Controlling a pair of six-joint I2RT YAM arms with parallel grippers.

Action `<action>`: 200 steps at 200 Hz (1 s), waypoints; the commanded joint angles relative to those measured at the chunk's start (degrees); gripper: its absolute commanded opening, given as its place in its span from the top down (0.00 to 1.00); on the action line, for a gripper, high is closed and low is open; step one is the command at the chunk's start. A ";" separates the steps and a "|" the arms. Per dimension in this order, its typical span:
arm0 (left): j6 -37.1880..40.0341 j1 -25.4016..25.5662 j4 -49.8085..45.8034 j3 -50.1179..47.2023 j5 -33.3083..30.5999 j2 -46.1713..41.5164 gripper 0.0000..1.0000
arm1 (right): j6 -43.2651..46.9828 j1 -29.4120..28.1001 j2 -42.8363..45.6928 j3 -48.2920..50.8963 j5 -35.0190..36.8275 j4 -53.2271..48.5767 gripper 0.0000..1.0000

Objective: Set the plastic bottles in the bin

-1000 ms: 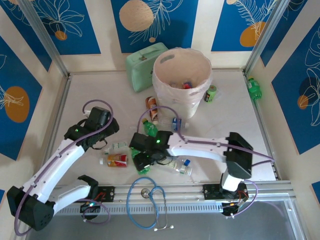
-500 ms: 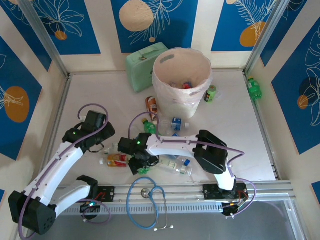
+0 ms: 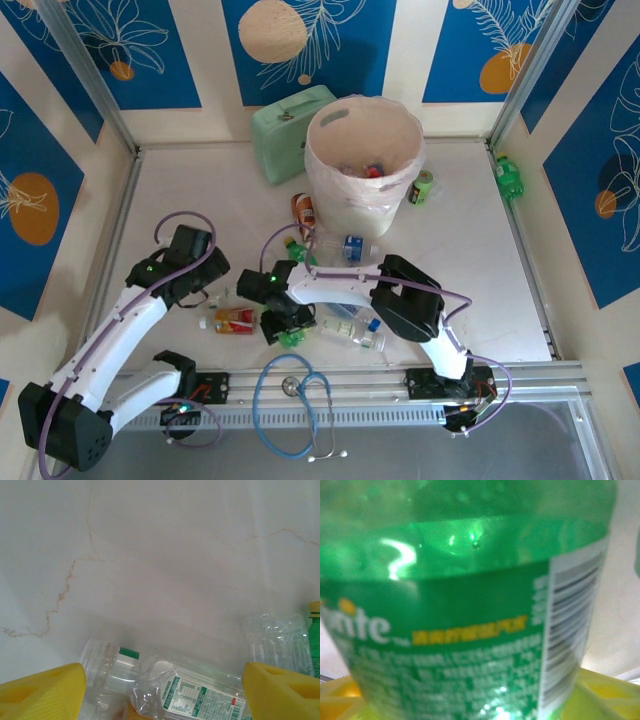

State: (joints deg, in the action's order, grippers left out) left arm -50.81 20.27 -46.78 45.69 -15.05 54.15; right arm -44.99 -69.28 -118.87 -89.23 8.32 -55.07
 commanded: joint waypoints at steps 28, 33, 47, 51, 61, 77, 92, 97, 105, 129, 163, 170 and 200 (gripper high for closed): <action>-1.75 -0.76 -1.07 -1.26 0.15 -0.48 0.19 | 0.34 -0.88 3.32 -0.39 1.66 -1.54 0.42; -1.69 -0.79 -1.26 -1.10 0.06 -0.53 0.19 | 0.26 -1.22 3.99 -0.63 2.49 -1.77 0.42; -1.75 -0.76 -1.90 -0.57 -0.13 -0.61 0.20 | -0.19 -1.48 5.79 -1.64 4.30 -3.51 0.44; -1.75 -0.76 -2.10 -0.40 -0.21 -0.66 0.20 | -0.41 -1.47 6.37 -1.94 4.79 -4.05 0.45; -1.84 -0.76 -2.42 -0.10 -0.33 -0.88 0.20 | -0.40 -1.41 8.29 -2.80 6.05 -5.26 0.45; -1.99 -0.76 -2.76 0.53 -0.25 -1.14 0.20 | 0.19 -1.26 11.07 -4.86 7.80 -7.26 0.47; -2.19 -0.76 -2.94 1.27 0.10 -1.24 0.20 | 1.23 -1.04 13.43 -8.02 9.80 -10.23 0.48; -2.19 -0.77 -2.96 1.45 0.24 -1.32 0.20 | 1.67 -0.89 14.19 -9.14 10.23 -10.99 0.48; -2.18 -0.76 -2.96 1.72 0.37 -1.38 0.20 | 2.15 -0.63 15.60 -10.86 11.12 -12.00 0.48; -2.19 -0.76 -2.97 2.02 0.56 -1.72 0.20 | 3.94 0.80 19.23 -16.66 13.29 -14.26 0.49; -2.28 -0.76 -2.53 1.77 1.07 -1.58 0.20 | 9.27 6.71 22.63 -28.45 16.85 -17.32 0.49; -2.28 -0.75 -2.24 1.67 1.24 -1.49 0.20 | 10.37 9.05 22.99 -30.58 16.52 -17.44 0.49; -2.78 -0.75 -1.29 1.62 2.26 -0.74 0.20 | 14.84 19.66 22.47 -38.28 13.51 -16.07 0.49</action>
State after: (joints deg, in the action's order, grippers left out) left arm -52.29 20.25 -48.03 45.91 -14.39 52.99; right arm -35.40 -55.96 -96.66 -122.63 22.13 -69.49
